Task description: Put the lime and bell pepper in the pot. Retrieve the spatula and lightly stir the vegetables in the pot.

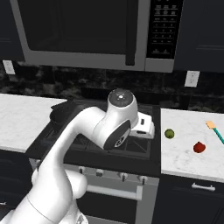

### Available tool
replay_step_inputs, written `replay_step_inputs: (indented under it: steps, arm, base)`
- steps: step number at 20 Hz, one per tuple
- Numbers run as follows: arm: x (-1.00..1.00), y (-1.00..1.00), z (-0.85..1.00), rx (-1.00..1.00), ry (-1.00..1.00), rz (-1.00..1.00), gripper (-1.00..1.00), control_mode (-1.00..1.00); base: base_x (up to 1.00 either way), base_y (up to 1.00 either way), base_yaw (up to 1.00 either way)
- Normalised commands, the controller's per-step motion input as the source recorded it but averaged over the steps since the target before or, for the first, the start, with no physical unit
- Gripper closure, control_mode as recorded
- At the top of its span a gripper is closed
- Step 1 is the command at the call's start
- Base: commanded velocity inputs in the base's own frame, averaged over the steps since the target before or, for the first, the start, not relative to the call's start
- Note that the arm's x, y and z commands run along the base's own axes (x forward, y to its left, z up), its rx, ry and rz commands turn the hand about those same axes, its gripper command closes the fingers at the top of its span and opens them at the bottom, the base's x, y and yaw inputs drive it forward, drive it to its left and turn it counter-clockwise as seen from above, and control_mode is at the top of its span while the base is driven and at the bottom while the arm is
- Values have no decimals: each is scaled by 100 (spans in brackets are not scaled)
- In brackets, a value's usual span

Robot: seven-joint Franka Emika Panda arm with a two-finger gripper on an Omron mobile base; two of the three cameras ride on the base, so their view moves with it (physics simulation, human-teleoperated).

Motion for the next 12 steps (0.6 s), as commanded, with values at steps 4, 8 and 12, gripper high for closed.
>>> replay_step_inputs:
  steps: [4,8,12]
  arm:
    - [40,-85,-14,0,0,0,-100,-100]
    - [68,-68,-26,0,0,0,-100,-100]
    - [70,-36,-30,0,0,3,-100,-100]
  base:
    - [0,0,0]
    - [0,0,0]
    - [0,0,0]
